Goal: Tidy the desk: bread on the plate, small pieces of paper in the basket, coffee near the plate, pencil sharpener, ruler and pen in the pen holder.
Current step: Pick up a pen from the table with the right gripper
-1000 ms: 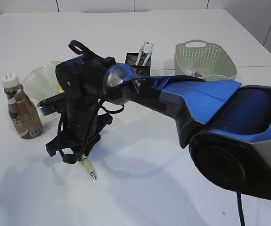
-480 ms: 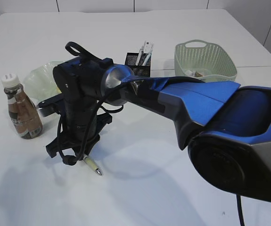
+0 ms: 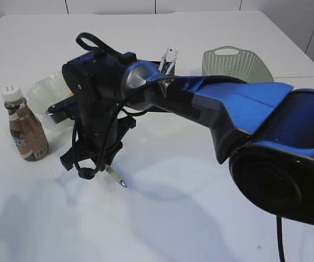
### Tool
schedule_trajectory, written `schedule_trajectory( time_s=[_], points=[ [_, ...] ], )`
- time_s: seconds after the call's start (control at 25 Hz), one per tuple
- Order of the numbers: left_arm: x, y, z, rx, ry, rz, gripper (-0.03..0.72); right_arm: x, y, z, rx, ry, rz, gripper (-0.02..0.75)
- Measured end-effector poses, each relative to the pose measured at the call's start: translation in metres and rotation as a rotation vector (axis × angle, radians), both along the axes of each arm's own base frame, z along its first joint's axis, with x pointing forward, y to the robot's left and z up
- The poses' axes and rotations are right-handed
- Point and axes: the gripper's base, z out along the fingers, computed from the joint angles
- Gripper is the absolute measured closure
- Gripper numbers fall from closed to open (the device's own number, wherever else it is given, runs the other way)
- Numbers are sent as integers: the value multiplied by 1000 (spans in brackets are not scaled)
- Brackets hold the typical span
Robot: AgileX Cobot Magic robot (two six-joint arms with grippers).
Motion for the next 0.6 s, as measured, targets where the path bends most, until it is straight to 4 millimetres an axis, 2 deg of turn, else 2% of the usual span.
schedule_trajectory(
  time_s=[0.04, 0.08, 0.2, 0.24, 0.28, 0.4, 0.6],
  points=[
    [0, 0, 0, -7, 0, 0, 449, 2, -4, 19, -7, -50, 5, 603],
    [0, -1, 0, -13, -1, 0, 449, 2, -5, 26, -3, -65, 6, 603],
    [0, -1, 0, -24, -1, 0, 449, 2, -6, 43, 16, -92, -1, 603],
    [0, -1, 0, -26, -1, 0, 449, 2, -6, 43, 16, -92, -1, 603],
    [0, -1, 0, -26, -1, 0, 449, 1, -7, 55, 31, -109, -2, 603],
    [0, -2, 0, -29, -1, 0, 449, 0, -9, 68, 39, -134, -12, 603],
    [0, -2, 0, -32, -4, 0, 449, -3, -17, 106, 51, -214, -23, 603]
  ],
)
